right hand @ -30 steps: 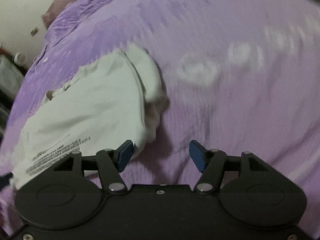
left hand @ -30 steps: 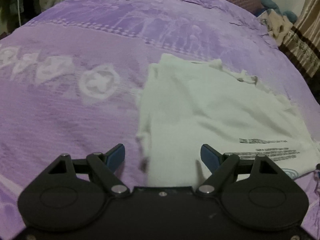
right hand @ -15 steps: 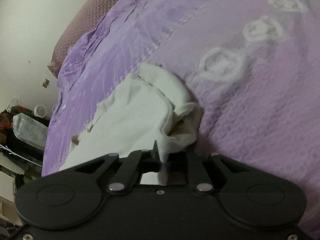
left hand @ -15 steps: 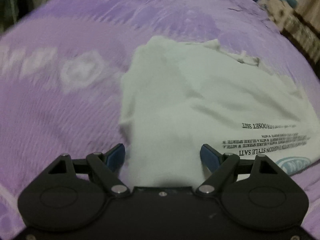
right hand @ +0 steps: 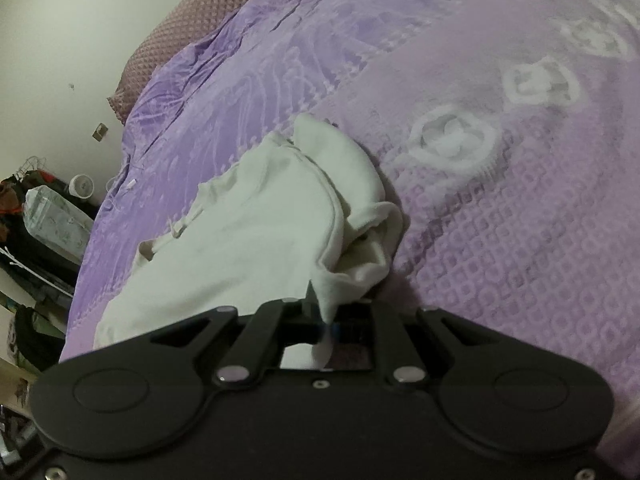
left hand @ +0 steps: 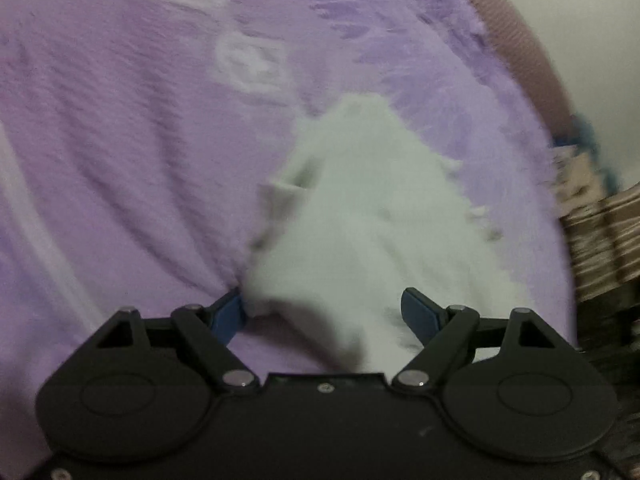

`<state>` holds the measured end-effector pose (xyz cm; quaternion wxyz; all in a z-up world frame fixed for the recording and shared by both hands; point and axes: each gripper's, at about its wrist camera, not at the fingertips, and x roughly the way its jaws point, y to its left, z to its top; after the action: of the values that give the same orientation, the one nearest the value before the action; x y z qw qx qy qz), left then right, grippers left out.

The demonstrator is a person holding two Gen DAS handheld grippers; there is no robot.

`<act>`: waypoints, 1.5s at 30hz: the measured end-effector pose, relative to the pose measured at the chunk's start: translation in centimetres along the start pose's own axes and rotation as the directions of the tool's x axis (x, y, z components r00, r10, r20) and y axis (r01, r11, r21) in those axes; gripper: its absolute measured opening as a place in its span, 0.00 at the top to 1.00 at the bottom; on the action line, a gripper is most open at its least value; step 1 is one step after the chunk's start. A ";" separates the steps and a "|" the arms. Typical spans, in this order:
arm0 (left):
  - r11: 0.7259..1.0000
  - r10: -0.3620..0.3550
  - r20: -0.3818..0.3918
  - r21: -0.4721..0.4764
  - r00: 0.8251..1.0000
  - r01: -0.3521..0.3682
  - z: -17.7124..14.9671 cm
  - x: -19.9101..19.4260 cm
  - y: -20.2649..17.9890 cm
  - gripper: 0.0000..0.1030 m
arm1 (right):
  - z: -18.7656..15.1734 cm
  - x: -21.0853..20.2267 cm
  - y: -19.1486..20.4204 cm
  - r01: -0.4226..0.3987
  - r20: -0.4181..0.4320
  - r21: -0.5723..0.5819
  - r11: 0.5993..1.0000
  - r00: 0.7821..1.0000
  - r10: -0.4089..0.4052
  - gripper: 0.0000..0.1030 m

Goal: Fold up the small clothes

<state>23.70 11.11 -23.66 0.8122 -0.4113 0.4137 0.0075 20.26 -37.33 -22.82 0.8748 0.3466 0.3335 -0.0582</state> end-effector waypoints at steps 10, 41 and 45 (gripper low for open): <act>0.954 -0.063 0.011 -0.293 0.998 0.064 0.5 2.1 3.2 0.94 | 0.5 1.5 -0.3 -0.034 0.006 0.038 0.999 0.999 0.034 0.98; 0.901 0.211 0.079 0.370 0.974 -0.225 3.7 -3.4 0.9 0.26 | -1.5 -3.2 4.3 0.210 0.002 -0.407 0.889 0.973 -0.229 0.40; 0.920 0.167 0.041 0.352 0.985 -0.171 4.7 -3.1 1.6 0.26 | -1.2 -6.3 5.9 0.335 0.139 -0.451 0.827 0.942 -0.306 0.42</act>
<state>24.20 16.33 -21.08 0.8714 -0.2210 0.4380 0.0048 16.76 -32.94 -16.21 0.9197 0.0622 0.3643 -0.1325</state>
